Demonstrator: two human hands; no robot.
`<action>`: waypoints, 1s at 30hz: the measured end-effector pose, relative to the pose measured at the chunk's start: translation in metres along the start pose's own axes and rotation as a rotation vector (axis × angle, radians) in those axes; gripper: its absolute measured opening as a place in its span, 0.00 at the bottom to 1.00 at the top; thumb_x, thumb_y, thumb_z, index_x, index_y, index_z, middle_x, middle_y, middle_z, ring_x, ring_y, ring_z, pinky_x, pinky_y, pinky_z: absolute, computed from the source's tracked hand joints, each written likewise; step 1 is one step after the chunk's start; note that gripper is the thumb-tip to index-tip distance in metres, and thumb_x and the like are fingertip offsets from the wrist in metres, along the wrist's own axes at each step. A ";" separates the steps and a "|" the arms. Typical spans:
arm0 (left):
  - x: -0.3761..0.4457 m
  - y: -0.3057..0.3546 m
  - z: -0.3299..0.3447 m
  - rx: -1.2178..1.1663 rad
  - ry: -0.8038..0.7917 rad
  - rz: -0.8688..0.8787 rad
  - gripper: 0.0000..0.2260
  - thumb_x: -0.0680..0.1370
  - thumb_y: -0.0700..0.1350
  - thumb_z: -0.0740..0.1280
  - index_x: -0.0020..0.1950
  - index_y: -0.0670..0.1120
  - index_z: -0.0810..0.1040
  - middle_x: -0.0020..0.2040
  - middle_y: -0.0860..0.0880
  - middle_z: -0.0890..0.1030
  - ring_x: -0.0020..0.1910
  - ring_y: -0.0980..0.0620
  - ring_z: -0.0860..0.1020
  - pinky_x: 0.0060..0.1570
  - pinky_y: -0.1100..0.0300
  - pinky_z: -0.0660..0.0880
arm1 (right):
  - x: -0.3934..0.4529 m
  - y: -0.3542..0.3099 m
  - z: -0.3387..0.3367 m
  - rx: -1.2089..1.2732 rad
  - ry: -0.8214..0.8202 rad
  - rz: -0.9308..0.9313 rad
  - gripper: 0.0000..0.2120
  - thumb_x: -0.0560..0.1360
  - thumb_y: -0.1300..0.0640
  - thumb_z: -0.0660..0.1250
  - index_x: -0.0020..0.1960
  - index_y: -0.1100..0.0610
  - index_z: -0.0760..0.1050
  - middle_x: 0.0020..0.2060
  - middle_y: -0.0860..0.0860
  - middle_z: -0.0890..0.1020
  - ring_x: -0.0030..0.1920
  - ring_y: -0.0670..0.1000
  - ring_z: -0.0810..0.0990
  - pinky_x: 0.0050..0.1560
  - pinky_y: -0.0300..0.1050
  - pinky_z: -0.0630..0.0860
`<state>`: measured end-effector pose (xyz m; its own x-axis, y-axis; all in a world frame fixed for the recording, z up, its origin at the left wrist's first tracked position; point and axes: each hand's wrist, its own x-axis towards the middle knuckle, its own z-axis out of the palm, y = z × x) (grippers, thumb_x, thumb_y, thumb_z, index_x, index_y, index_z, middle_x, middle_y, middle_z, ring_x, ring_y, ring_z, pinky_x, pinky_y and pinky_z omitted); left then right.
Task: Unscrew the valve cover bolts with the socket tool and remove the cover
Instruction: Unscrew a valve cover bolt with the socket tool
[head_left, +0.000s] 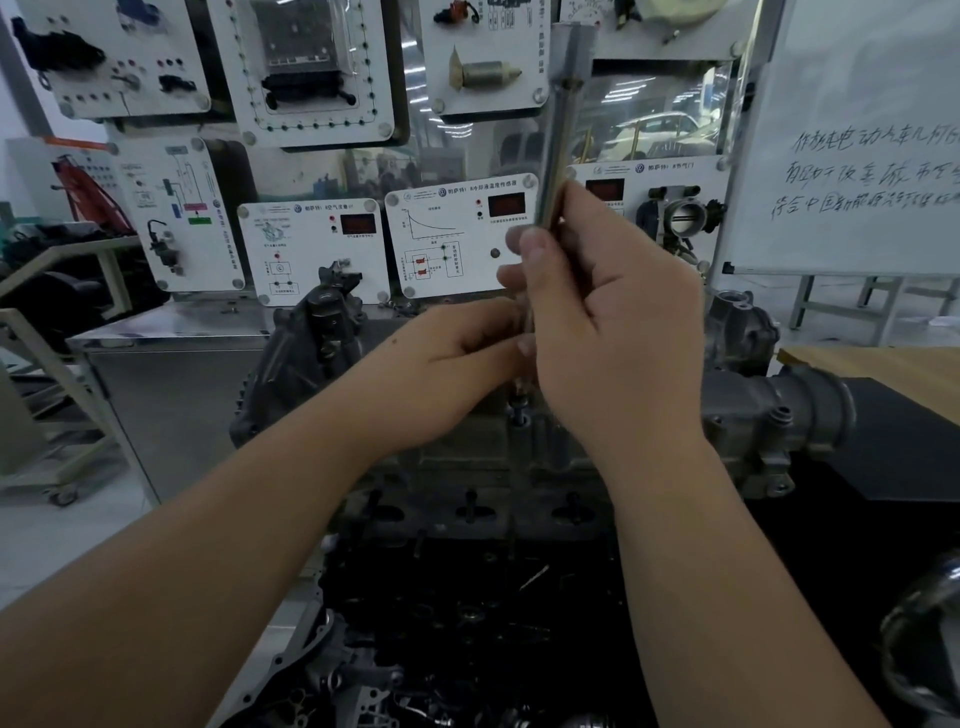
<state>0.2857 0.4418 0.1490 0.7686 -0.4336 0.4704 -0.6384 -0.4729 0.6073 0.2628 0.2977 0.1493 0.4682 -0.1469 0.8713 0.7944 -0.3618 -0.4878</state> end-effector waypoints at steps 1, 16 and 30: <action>0.000 0.000 -0.001 0.015 -0.008 -0.005 0.19 0.80 0.55 0.62 0.57 0.41 0.81 0.51 0.36 0.83 0.50 0.34 0.81 0.53 0.34 0.77 | 0.001 0.001 -0.001 0.012 -0.013 0.020 0.14 0.83 0.60 0.62 0.67 0.60 0.78 0.45 0.46 0.85 0.45 0.44 0.85 0.41 0.45 0.83; -0.001 0.001 -0.002 0.069 -0.027 0.016 0.27 0.78 0.64 0.60 0.57 0.41 0.80 0.50 0.37 0.83 0.50 0.35 0.82 0.51 0.36 0.78 | 0.004 -0.001 -0.010 0.045 -0.120 0.062 0.09 0.83 0.55 0.63 0.54 0.58 0.80 0.41 0.48 0.85 0.44 0.48 0.85 0.38 0.54 0.82; -0.002 0.000 -0.002 -0.005 -0.010 0.009 0.28 0.76 0.63 0.63 0.58 0.39 0.80 0.52 0.34 0.83 0.50 0.32 0.81 0.53 0.32 0.77 | 0.003 0.003 -0.004 0.143 -0.111 0.104 0.09 0.80 0.55 0.65 0.53 0.58 0.81 0.41 0.50 0.85 0.45 0.51 0.85 0.43 0.59 0.83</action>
<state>0.2838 0.4445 0.1497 0.7626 -0.4453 0.4693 -0.6449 -0.4652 0.6064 0.2650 0.2921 0.1508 0.5835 -0.0717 0.8089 0.7830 -0.2146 -0.5839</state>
